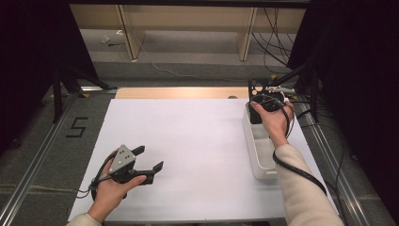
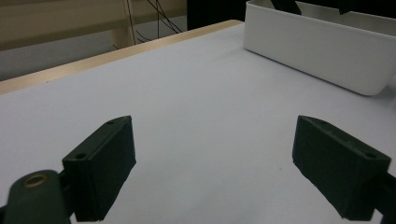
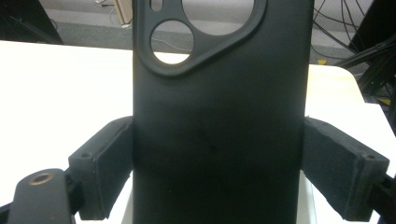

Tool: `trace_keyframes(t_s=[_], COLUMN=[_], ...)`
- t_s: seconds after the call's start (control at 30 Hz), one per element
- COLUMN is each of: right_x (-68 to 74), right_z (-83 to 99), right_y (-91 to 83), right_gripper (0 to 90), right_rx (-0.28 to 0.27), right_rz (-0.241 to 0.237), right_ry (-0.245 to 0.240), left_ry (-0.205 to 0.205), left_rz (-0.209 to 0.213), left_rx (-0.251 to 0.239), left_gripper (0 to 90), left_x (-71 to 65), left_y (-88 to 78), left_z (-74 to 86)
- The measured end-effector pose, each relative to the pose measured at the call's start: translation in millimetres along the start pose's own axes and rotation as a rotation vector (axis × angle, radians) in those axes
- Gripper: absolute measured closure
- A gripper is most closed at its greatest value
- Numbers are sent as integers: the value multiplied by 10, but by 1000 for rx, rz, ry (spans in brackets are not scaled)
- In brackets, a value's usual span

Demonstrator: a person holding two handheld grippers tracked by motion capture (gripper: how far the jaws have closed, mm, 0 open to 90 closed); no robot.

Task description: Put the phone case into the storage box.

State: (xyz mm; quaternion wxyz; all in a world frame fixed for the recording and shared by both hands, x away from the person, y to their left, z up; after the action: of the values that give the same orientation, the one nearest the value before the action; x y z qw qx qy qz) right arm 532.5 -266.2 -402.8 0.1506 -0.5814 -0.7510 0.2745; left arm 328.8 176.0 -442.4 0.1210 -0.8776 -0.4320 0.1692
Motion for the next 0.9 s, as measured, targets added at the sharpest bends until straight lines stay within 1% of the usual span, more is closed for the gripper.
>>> trace_keyframes(t_s=[0.57,0.9], right_x=[-9,-7], right_z=[11,20], right_y=[43,68], right_gripper=[153,153], right_rx=[7,15], right_rz=[0,1], right_ry=[-3,9], left_ry=[-2,0], left_rz=[-2,0], left_rx=[0,0], left_gripper=[128,128], left_x=[1,3], left_y=[1,1], left_z=[2,1])
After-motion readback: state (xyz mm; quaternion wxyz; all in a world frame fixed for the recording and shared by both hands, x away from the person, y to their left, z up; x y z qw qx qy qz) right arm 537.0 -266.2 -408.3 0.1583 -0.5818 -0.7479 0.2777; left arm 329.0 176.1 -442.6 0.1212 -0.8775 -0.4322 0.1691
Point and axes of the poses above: each handheld gripper's, and its own axes: y roughly forward along the jaws, z roughly out of its underside, x roughly to its left, the point moved 1 cm from there along y, roughly forward along the jaws, and after that the axes turned 9 degrees about -y, right-handed, at the moved point
